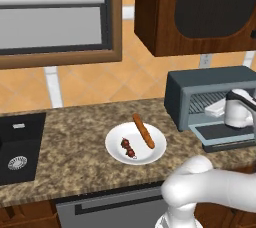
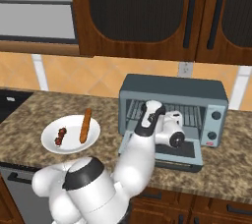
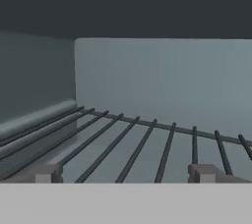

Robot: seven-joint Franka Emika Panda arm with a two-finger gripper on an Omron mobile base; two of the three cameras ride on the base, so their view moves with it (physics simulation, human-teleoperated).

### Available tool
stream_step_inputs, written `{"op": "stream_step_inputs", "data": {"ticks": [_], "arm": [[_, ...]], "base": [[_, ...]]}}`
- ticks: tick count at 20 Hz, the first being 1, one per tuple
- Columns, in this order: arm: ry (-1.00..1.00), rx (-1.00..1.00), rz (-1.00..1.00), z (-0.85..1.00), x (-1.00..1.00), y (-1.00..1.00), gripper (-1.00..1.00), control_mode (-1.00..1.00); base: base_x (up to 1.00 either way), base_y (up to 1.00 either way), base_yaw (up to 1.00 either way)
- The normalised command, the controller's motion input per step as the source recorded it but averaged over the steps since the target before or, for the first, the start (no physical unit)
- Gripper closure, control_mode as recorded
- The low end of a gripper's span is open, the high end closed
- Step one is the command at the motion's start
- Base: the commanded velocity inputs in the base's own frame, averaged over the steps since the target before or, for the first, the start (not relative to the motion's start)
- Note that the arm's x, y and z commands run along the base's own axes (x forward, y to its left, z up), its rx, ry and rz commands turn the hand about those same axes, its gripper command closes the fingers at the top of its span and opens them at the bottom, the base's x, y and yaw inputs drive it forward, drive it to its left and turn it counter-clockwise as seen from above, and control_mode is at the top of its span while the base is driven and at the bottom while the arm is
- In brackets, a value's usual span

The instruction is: Pick up the kebab skewer and baguette bread, and place them inside the toaster oven. Close the toaster oven door and start by setting the timer.

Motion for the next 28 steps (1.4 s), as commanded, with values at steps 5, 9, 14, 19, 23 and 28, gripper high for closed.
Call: {"op": "stream_step_inputs", "data": {"ticks": [5,9,14,19,23,28], "arm": [[0.22,-0.15,-0.11,-0.94,-1.0,-0.09,-1.0,-1.0],[0.36,-0.18,-0.1,-0.49,-1.0,-0.01,-1.0,-1.0],[0.47,-0.15,-0.07,-0.29,-1.0,-0.1,-1.0,-1.0],[0.36,-0.05,-0.01,0.41,-1.0,-0.18,-1.0,-1.0],[0.09,0.0,0.0,0.43,-0.88,0.98,-1.0,-1.0],[0.04,0.0,0.0,0.06,-0.36,1.0,-1.0,-1.0]], "base": [[0.0,0.0,0.0],[0.0,0.0,0.0],[0.0,0.0,0.0],[0.0,0.0,0.0],[0.0,0.0,0.0],[0.0,0.0,0.0]]}}
